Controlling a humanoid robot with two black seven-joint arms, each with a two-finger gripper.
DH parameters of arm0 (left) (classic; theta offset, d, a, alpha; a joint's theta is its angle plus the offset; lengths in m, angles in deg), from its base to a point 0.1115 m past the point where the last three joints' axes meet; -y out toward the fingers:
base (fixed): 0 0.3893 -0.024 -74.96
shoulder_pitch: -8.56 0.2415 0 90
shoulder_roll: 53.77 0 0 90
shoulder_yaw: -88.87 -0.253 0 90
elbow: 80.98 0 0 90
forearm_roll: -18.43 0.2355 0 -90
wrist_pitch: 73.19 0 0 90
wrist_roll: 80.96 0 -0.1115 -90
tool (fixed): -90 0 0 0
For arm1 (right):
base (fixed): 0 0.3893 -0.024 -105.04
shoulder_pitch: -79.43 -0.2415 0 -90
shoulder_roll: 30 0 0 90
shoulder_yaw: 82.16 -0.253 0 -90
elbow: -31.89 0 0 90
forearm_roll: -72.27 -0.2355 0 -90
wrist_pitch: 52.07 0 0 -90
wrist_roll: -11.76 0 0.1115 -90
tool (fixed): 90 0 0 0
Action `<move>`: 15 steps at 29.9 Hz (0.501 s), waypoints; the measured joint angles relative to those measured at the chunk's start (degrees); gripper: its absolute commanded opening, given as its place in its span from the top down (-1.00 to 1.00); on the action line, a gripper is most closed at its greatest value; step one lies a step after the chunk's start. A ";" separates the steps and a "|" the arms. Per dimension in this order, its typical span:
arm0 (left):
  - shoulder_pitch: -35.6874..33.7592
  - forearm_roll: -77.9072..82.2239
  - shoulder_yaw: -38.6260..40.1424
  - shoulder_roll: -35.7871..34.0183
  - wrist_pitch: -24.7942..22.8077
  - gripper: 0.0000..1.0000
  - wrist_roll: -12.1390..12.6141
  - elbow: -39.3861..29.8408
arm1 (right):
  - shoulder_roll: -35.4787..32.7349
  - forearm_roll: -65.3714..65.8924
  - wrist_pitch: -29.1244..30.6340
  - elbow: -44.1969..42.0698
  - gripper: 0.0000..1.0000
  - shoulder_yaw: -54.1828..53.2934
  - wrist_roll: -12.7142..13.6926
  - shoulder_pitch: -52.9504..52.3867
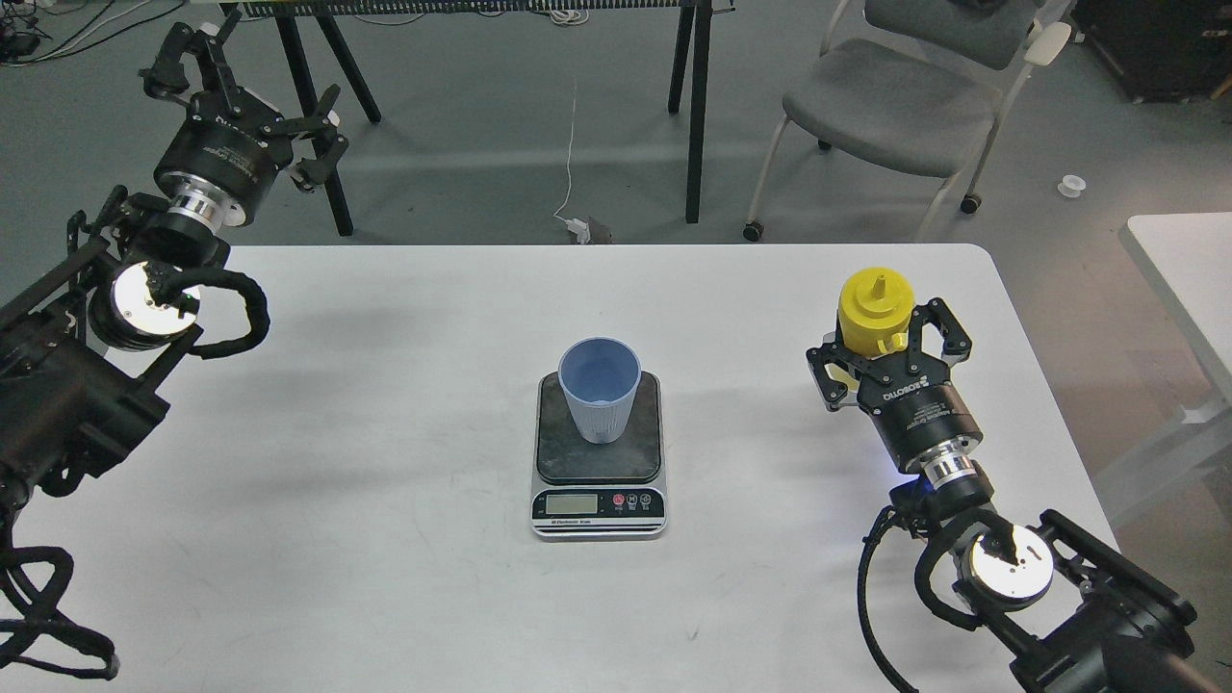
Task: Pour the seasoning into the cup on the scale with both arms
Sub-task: 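Lower the yellow bottle onto the table with the right gripper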
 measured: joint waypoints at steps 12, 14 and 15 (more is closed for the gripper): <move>0.92 0.10 0.05 -0.34 -0.09 -0.99 -0.06 -0.01 | 3.06 -1.67 0.03 -5.49 0.17 -1.35 0.12 1.53; 0.92 0.10 0.05 -0.32 -0.09 -0.99 -0.06 -0.06 | 2.97 -1.67 0.04 -5.51 0.07 -1.35 0.13 1.52; 0.92 0.11 0.05 -0.27 -0.07 -0.99 -0.08 -0.07 | 2.93 -1.68 0.03 -5.52 0.02 -1.35 0.13 1.58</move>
